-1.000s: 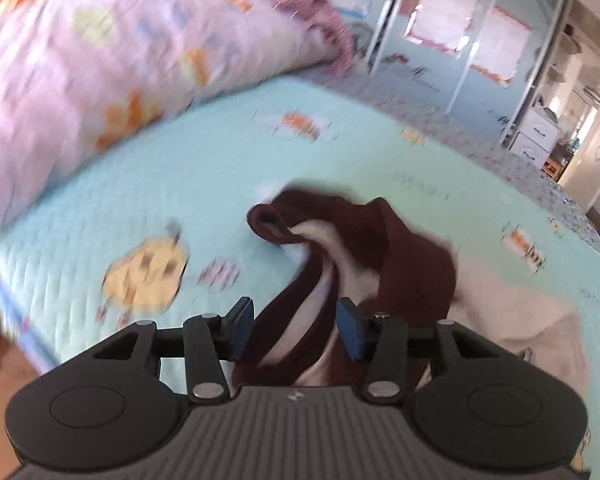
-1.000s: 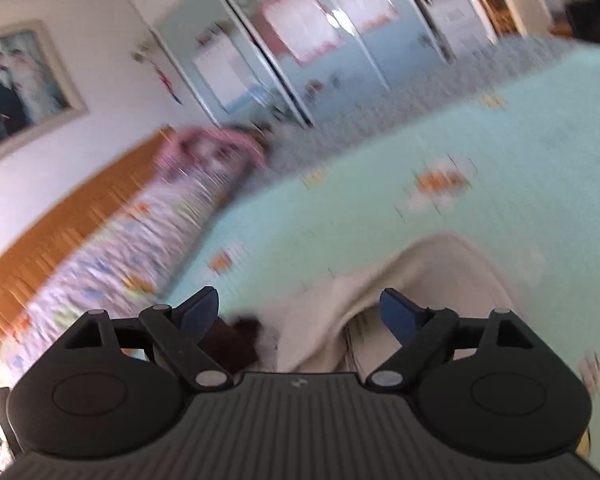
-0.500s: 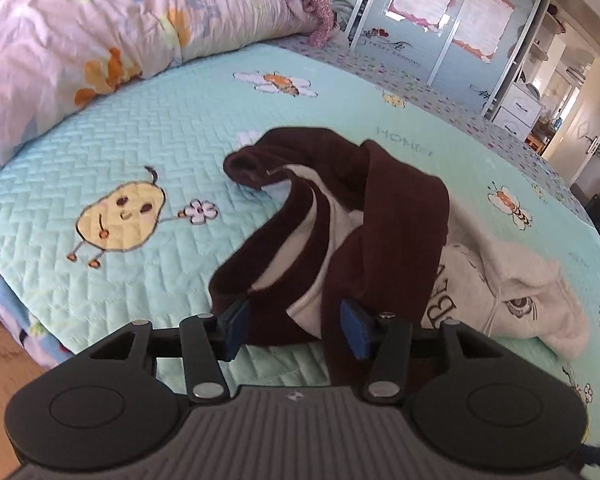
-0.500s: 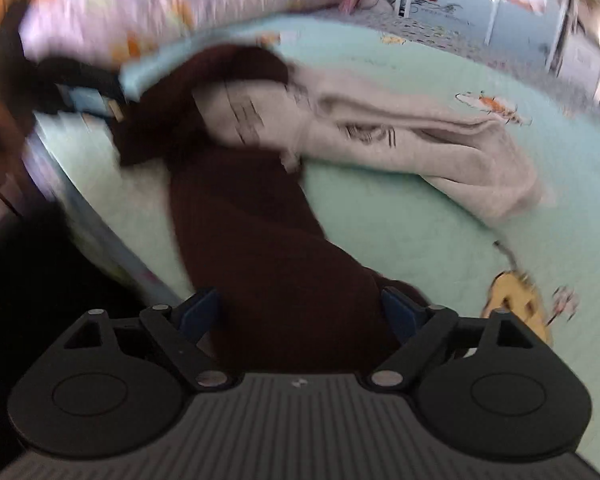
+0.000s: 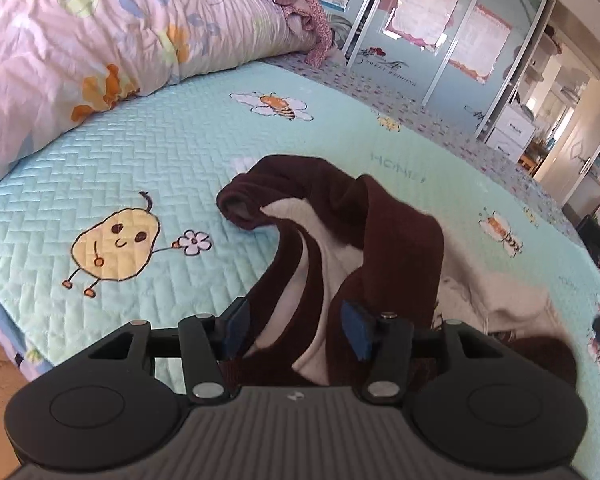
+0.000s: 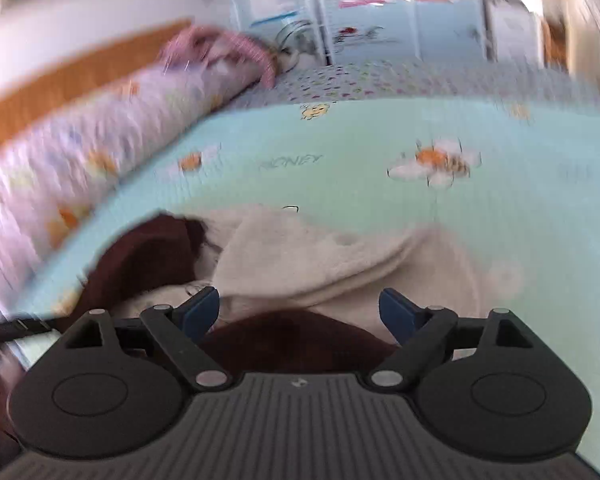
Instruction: Fold clothes
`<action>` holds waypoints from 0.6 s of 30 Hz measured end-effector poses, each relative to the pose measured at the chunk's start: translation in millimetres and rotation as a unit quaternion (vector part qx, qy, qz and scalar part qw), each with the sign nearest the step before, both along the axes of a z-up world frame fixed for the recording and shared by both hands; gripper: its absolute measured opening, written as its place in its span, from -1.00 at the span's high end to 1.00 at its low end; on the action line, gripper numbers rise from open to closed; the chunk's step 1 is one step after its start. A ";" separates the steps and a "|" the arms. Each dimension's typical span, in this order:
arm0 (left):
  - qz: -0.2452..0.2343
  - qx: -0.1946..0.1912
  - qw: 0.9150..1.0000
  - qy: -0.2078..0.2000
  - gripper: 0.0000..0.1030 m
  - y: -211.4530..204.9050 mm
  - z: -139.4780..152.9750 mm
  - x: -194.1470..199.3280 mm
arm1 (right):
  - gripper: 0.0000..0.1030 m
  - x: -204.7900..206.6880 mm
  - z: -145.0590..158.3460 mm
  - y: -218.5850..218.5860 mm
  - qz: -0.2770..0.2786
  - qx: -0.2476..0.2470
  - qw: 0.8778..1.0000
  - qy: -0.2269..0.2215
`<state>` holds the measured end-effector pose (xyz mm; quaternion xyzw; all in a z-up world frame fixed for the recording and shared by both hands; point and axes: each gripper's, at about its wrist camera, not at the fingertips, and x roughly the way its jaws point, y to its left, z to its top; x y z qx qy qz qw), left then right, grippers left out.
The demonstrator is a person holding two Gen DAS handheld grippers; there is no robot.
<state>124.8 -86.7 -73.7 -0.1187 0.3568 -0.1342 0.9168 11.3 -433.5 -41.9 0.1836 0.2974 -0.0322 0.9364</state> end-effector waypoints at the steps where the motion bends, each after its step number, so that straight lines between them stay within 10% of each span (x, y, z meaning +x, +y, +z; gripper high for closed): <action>1: -0.006 -0.002 1.000 -0.003 -0.07 -1.5 0.8 3.0 | -0.71 -6.4 -12.1 -14.2 -0.024 0.054 0.998 0.001; 9: -0.078 0.049 0.995 -0.046 -0.13 -52.7 11.1 34.1 | -0.74 -5.8 -96.8 -81.6 -0.157 0.346 0.924 0.038; 14: -0.098 0.085 0.991 -0.019 -0.35 -83.5 -7.4 54.1 | -0.74 29.8 -107.9 -69.7 -0.170 0.365 0.913 0.068; 18: -0.106 0.092 0.990 0.011 -0.41 -95.8 -28.9 66.9 | -0.24 44.3 -109.6 -60.7 -0.161 0.384 0.907 0.061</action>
